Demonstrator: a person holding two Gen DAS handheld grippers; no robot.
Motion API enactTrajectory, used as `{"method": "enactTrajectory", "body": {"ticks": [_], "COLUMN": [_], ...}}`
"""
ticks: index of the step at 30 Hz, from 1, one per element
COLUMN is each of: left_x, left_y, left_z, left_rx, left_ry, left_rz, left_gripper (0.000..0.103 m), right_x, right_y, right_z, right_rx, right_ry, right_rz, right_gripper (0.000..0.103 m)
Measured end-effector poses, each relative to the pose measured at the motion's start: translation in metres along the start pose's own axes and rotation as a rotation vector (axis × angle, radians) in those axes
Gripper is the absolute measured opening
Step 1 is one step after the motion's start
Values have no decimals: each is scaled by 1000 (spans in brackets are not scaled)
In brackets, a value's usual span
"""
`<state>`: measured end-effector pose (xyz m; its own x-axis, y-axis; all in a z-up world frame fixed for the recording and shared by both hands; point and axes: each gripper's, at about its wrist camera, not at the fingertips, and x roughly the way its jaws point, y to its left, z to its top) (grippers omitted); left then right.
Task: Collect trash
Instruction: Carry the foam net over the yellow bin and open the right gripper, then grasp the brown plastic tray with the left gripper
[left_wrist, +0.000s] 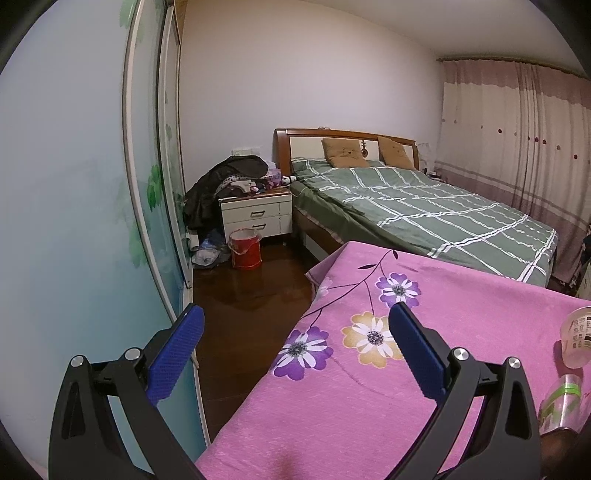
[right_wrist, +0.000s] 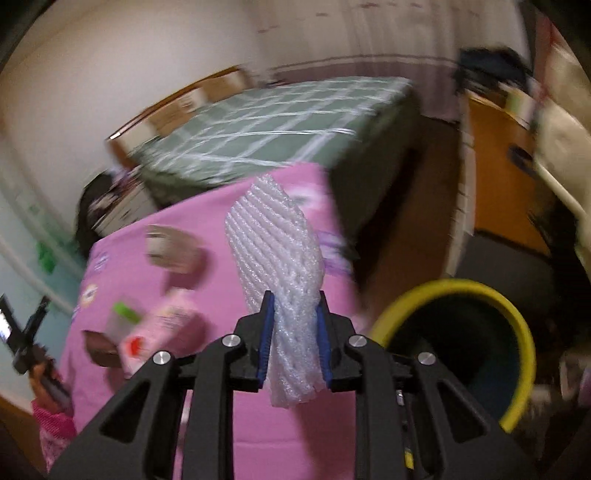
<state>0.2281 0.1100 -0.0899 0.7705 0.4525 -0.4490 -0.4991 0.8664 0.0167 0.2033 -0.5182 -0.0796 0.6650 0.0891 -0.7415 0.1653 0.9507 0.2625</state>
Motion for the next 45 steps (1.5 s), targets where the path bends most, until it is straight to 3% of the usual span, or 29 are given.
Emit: {"method": "enactTrajectory", "body": {"ticks": [6,7,13,16,20,24,30,35,39,43,45], "left_x": [3,3,3,2,2,0,-5,-37,-77,-96,-101], "left_y": [-5,-6,-12,-12,-15,-21,-30,-45,-73,-103,-116], "left_z": [-2,-2,-4,-4,-4,-6,-9,-6,-19,-42,-52], "left_rx": [13,19,43,39,45,65,92,113,239,390,463], "left_ry": [16,15,13,13,15,9,-2,-43,-18,91,125], "left_rz": [-10,-11,-17,-23,-33,-45,-89,-409,-649,-806,-832], "left_gripper": [98,98,98,98,98,98,98,98,98,98,98], "right_x": [5,7,10,7,15,29,53,64,65,66,68], "right_y": [-82,-92,-116,-111,-94,-56,3,1,2,5,7], "right_z": [-29,-34,-41,-42,-35,-20,-8,-7,-6,-9,-10], "right_rx": [141,153,219,245,259,272,179,161,177,157,151], "right_ry": [25,31,13,-29,-90,-161,-263,-243,-227,-228,-227], "right_rz": [-130,-171,-230,-247,-204,-110,-117,-163,-149,-134,-132], "right_gripper": [24,27,48,52,53,56,56,62,62,63,65]}}
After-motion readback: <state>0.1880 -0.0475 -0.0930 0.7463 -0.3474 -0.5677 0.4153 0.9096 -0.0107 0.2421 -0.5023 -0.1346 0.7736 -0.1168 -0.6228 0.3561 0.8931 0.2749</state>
